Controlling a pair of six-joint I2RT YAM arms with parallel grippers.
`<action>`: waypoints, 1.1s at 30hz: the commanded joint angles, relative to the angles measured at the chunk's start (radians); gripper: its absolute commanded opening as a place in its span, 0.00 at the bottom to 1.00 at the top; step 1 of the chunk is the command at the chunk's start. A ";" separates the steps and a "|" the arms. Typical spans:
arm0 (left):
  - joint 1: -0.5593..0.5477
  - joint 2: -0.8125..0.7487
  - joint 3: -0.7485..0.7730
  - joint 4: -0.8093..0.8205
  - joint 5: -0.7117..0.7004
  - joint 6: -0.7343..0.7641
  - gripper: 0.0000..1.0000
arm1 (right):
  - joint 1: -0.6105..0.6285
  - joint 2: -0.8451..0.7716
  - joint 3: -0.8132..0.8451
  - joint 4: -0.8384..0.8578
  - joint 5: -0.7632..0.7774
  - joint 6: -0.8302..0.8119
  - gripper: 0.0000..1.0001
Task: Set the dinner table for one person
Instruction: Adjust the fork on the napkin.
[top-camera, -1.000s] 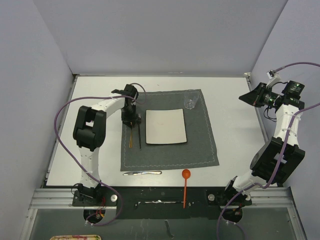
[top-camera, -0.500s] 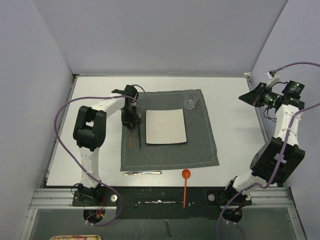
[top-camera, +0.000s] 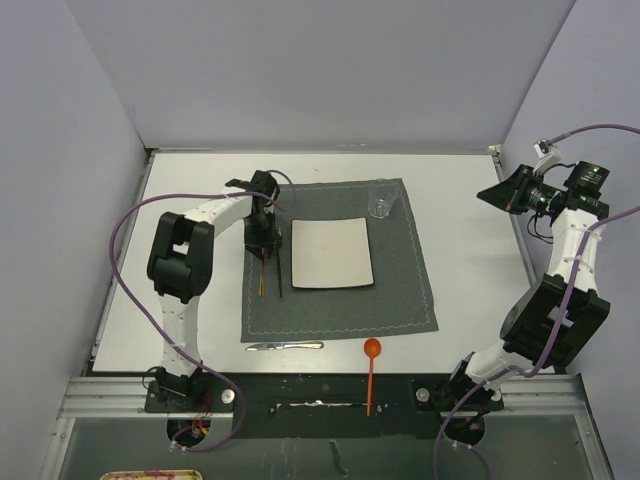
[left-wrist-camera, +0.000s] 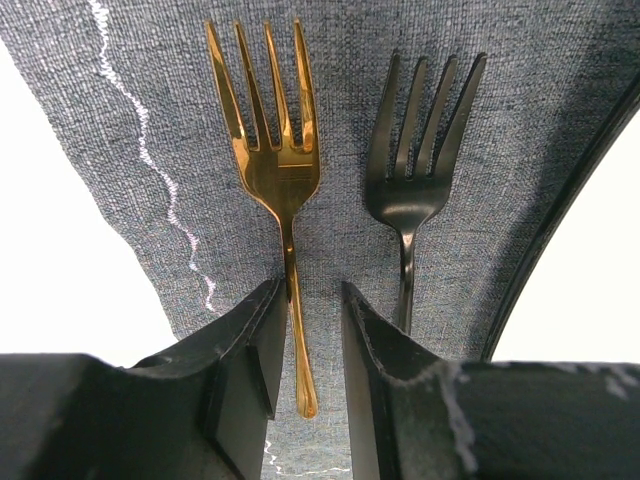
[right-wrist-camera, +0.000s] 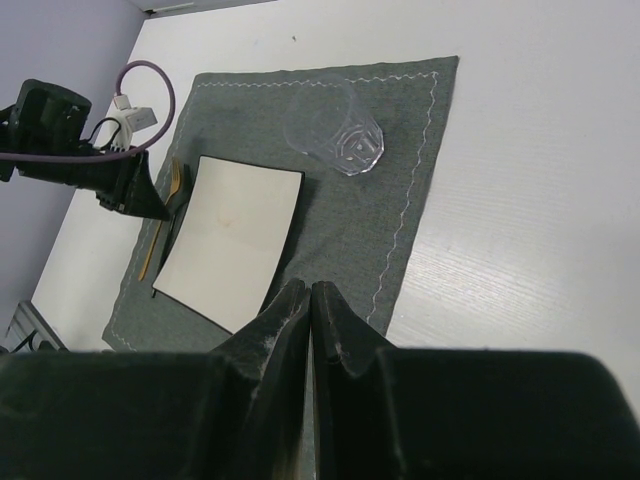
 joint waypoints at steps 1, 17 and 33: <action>-0.002 -0.096 -0.007 0.005 -0.004 0.001 0.26 | 0.009 -0.065 0.009 0.035 -0.037 0.001 0.05; 0.001 -0.082 -0.015 0.016 -0.011 0.001 0.00 | 0.009 -0.065 0.009 0.042 -0.035 0.016 0.05; -0.001 -0.122 0.002 -0.005 -0.024 0.010 0.00 | 0.018 -0.065 0.021 0.040 -0.038 0.022 0.05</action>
